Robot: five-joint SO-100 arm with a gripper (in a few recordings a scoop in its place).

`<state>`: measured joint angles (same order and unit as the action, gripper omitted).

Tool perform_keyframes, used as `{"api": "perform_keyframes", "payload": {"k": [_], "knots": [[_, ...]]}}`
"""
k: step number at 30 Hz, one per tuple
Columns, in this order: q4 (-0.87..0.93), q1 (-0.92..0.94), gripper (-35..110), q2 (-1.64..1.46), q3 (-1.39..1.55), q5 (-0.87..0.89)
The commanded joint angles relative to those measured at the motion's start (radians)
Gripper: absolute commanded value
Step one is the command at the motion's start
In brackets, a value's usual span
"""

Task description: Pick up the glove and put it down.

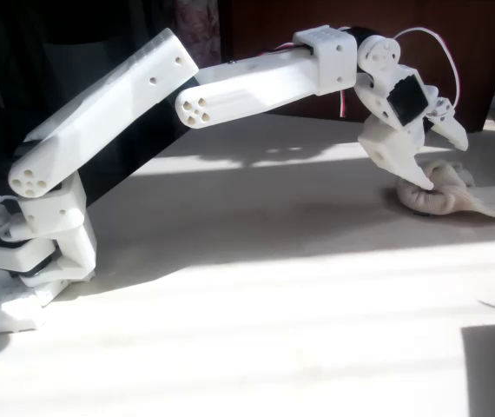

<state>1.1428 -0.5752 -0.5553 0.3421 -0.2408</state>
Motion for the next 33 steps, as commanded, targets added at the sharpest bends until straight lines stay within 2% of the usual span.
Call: {"api": "perform_keyframes", "payload": {"k": [1,13,19,30,33], "knots": [[0.003,-0.015,35,-0.008,-0.040,0.008],[-0.006,-0.006,35,0.078,-0.051,0.006],[-0.091,-0.008,35,0.080,-0.051,0.006],[-0.060,-0.008,35,0.069,-0.040,0.006],[-0.002,-0.006,30,0.069,-0.046,0.006]]}}
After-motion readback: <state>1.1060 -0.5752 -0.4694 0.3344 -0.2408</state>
